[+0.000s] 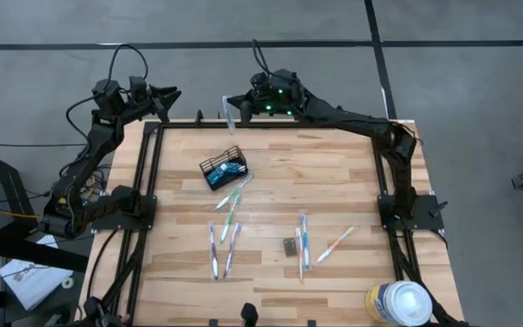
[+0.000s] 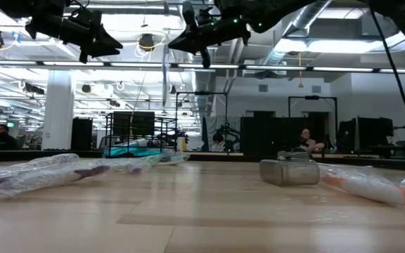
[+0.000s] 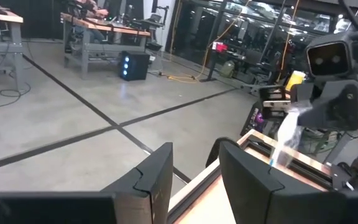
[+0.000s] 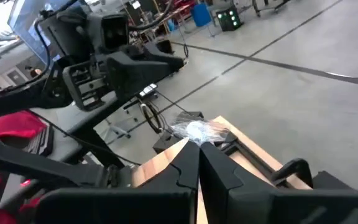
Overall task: Pick & Place toothbrushing station
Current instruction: Put the blue toothbrush into the black organizer
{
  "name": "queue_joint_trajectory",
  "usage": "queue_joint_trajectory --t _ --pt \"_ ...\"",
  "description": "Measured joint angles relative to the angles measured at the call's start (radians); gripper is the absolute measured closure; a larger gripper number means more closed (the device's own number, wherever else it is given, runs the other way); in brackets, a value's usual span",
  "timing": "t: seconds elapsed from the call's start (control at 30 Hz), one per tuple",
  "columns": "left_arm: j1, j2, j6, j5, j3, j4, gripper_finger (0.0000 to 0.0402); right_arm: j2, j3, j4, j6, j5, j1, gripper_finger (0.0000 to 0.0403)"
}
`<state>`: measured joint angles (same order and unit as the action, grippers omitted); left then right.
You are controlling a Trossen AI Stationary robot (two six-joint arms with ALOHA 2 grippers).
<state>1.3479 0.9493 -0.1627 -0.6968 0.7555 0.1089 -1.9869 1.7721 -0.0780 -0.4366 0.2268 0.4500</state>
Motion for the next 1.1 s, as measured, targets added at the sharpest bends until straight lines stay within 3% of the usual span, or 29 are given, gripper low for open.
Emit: queue_joint_trajectory --t 1.1 --pt "0.000 0.000 0.001 0.000 0.000 -0.005 0.0275 -0.009 -0.229 -0.194 0.028 0.039 -0.021 0.0403"
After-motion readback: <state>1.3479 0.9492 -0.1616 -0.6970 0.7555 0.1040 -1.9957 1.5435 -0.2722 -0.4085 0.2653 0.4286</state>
